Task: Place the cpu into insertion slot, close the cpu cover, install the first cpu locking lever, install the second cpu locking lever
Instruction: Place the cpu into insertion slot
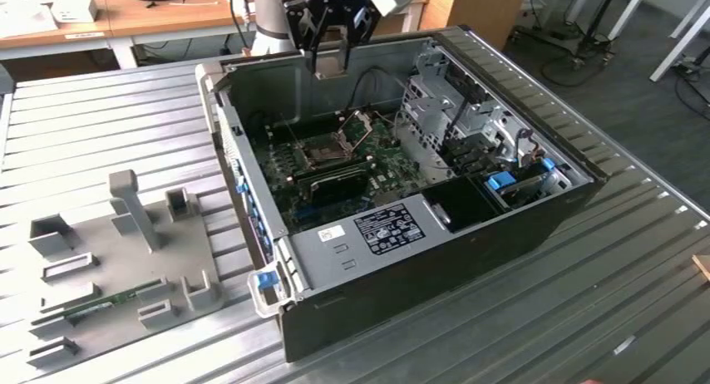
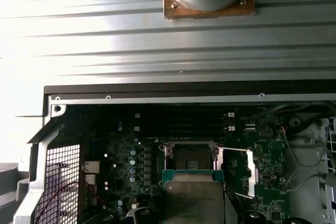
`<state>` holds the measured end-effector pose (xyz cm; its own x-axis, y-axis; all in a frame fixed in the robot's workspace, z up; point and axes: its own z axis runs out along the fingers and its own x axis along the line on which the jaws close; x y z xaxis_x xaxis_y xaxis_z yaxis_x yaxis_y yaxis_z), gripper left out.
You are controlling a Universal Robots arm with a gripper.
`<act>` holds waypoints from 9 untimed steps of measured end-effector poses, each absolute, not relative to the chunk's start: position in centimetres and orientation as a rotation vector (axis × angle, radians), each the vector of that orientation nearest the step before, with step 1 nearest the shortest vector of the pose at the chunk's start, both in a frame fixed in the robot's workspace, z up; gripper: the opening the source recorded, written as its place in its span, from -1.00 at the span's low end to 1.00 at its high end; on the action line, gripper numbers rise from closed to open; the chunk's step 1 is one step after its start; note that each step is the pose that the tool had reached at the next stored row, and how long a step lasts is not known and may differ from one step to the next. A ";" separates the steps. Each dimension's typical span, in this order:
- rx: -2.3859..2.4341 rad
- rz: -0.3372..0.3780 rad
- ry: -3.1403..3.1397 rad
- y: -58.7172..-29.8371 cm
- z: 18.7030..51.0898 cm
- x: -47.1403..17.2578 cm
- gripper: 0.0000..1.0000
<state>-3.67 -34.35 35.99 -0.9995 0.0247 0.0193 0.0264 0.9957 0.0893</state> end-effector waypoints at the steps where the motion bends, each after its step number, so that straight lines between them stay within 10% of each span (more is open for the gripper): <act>1: -0.040 -0.140 -3.120 -34.3 36.0 -3.7 0.08; 9: -0.040 -0.141 -3.120 -34.3 35.8 -3.7 0.08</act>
